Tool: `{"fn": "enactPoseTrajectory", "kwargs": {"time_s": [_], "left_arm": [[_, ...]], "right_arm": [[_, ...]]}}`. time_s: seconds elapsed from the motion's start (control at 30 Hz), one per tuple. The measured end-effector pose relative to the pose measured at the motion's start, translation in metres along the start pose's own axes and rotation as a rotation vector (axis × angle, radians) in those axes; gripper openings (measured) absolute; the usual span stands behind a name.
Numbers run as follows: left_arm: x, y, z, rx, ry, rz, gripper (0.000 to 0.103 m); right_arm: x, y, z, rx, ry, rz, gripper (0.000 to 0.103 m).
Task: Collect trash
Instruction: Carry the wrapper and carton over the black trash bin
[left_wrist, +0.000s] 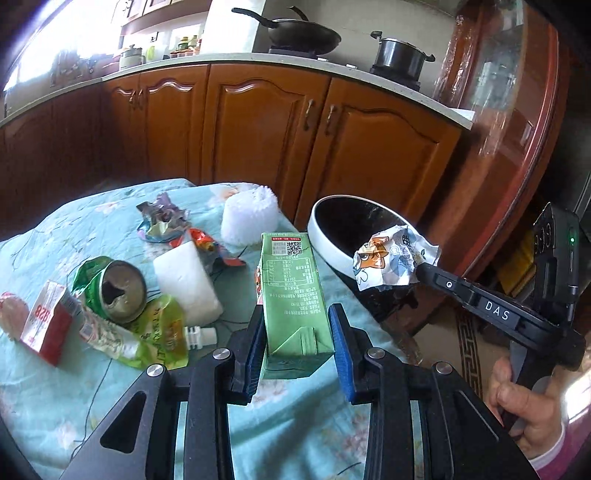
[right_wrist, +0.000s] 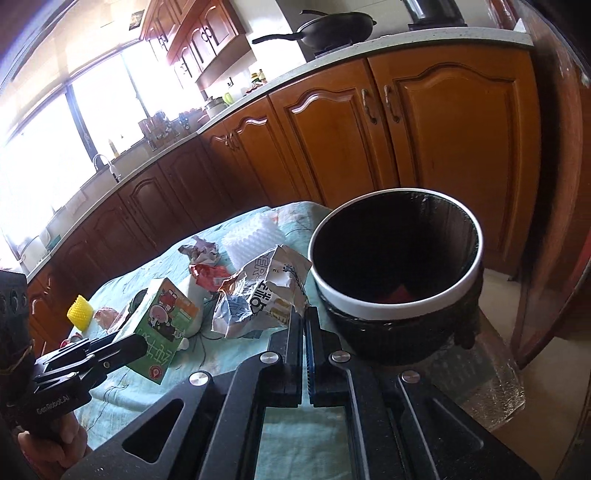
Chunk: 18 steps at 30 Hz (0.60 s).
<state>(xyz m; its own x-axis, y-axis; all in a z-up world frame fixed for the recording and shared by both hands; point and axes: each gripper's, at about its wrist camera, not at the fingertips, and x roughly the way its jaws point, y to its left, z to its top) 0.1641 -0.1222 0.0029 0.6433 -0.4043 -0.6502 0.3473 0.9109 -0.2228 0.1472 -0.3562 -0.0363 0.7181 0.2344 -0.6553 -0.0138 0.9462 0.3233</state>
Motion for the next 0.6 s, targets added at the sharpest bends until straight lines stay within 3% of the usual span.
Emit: {"fn": "enactPoseTrajectory", "kwargs": {"time_s": [0.6], "left_arm": [[0.091,-0.037,0.057,0.057,0.066,-0.073,0.032]], "right_arm": [[0.003,-0.058,0.033,0.045,-0.028,-0.138,0.001]]}}
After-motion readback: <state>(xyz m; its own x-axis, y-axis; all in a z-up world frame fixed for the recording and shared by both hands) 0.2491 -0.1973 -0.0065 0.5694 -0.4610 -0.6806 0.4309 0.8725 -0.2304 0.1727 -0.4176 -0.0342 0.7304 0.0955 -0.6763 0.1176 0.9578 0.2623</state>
